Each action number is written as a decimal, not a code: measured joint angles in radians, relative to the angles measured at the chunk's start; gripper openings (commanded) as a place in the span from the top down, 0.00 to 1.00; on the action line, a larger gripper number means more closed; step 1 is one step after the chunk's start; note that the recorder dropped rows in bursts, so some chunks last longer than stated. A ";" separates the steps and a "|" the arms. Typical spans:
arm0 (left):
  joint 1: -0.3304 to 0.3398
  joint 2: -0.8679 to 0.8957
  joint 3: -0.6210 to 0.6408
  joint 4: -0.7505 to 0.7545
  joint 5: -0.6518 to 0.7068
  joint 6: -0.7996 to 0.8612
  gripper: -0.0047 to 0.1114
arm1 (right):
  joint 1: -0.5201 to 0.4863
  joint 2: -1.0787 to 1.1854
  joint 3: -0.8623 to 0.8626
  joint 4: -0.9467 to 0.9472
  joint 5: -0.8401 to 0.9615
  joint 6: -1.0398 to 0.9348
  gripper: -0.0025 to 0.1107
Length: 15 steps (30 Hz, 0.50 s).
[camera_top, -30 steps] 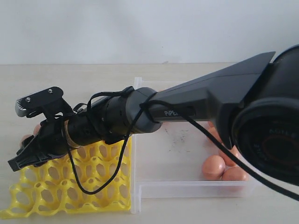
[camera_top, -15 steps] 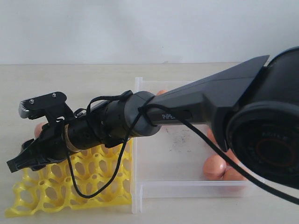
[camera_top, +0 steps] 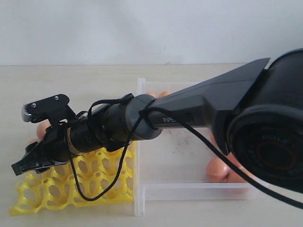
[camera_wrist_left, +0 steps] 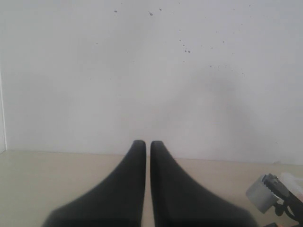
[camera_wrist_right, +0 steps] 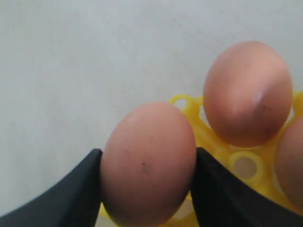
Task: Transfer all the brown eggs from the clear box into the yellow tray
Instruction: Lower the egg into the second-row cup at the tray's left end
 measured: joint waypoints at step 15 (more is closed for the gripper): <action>0.000 0.000 0.000 0.000 0.000 0.000 0.93 | 0.002 0.000 -0.002 -0.016 0.051 -0.004 0.37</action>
